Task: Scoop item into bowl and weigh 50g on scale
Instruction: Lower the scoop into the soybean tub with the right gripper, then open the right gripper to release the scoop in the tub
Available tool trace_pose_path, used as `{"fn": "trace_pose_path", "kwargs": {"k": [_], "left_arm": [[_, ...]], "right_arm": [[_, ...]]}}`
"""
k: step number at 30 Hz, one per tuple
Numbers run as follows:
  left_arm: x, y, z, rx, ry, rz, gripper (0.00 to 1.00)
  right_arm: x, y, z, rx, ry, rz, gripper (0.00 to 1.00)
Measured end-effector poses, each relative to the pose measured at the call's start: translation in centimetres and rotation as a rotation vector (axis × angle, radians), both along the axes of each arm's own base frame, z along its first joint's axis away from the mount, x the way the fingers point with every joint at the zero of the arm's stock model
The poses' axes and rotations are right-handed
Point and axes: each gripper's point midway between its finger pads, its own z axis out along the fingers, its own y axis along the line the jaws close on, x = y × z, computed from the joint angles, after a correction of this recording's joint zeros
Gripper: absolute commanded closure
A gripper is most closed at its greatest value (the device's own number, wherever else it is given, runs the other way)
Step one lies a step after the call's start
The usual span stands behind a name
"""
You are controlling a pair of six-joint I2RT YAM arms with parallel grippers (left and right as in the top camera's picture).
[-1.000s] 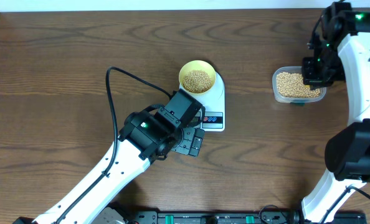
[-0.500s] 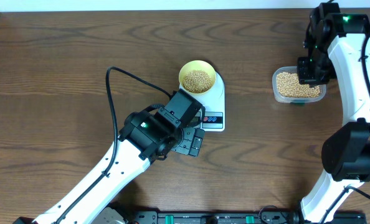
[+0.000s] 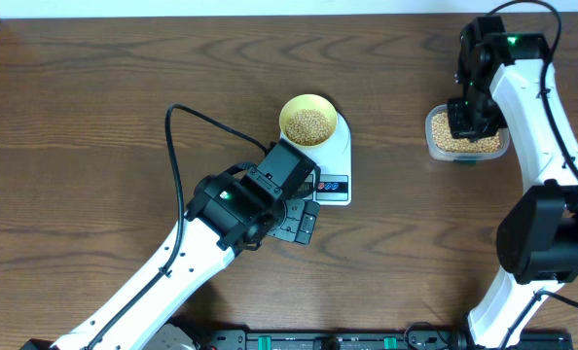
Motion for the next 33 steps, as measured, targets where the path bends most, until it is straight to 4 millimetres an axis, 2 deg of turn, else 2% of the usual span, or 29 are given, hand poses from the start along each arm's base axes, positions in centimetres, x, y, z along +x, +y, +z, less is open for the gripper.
{"fn": "trace_pose_path", "kwargs": {"k": [19,25,28,33], "left_arm": [[0.0,0.0,0.0,0.000,0.000,0.000,0.03],[0.0,0.0,0.0,0.000,0.000,0.000,0.03],[0.0,0.0,0.0,0.001,0.001,0.000,0.03],[0.0,0.0,0.0,0.001,0.001,0.000,0.03]], "right_arm": [[-1.2,1.2,-2.5,0.072,0.042,-0.052,0.98],[-1.1,1.4,-2.5,0.082,0.038,-0.061,0.90],[-1.1,1.4,-2.6,0.084,0.037,-0.062,0.78],[-1.2,1.5,-2.6,0.088,0.040,-0.059,0.50]]}}
